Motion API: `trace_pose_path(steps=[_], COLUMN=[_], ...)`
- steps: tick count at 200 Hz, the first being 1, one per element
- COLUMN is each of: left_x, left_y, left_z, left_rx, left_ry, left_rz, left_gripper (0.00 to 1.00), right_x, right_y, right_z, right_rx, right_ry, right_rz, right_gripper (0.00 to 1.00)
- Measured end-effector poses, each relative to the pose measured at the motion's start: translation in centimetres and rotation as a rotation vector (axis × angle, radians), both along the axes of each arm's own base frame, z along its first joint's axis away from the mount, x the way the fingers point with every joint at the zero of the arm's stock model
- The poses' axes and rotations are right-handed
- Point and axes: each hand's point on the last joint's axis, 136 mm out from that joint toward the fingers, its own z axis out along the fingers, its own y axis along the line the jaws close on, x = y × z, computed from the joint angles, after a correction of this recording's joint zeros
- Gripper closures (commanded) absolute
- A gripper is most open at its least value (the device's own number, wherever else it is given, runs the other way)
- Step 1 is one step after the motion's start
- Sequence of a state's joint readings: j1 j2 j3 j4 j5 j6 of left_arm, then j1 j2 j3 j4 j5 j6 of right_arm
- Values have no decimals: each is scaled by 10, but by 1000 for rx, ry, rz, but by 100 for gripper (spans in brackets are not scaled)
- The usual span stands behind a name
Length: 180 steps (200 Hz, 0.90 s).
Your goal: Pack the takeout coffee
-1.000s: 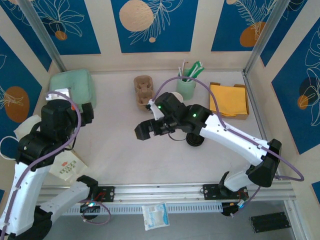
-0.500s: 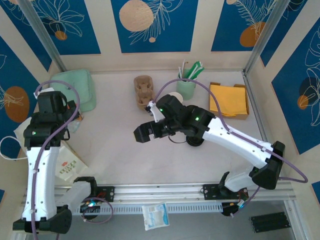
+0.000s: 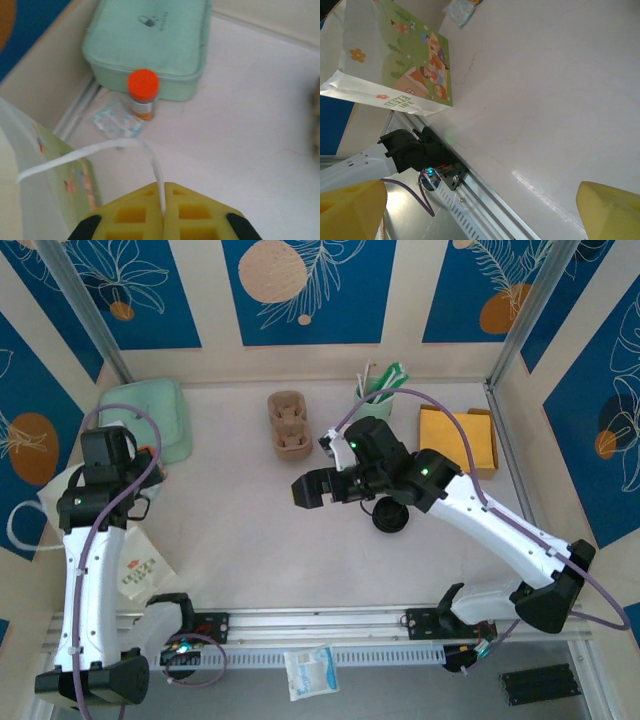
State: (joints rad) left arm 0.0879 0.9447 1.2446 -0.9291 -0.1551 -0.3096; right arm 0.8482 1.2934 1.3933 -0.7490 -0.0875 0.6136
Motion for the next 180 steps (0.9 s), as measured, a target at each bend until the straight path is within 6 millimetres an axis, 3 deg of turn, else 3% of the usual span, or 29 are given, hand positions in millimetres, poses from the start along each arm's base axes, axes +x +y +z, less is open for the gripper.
trace_pose_path(steps=[99, 150, 180], left_x=[11, 20, 29], left_y=[-82, -128, -148], left_z=[48, 53, 52], left_rx=[-297, -360, -385], left_ry=[-145, -158, -161], left_rz=[-227, -341, -385], left_gripper=[100, 100, 100], right_x=[17, 24, 29], right_y=[-23, -29, -34], right_z=[-3, -6, -19], right_rx=[-11, -18, -40], right_ry=[31, 40, 65], right_rz=[-56, -79, -101], right_gripper=[3, 3, 3])
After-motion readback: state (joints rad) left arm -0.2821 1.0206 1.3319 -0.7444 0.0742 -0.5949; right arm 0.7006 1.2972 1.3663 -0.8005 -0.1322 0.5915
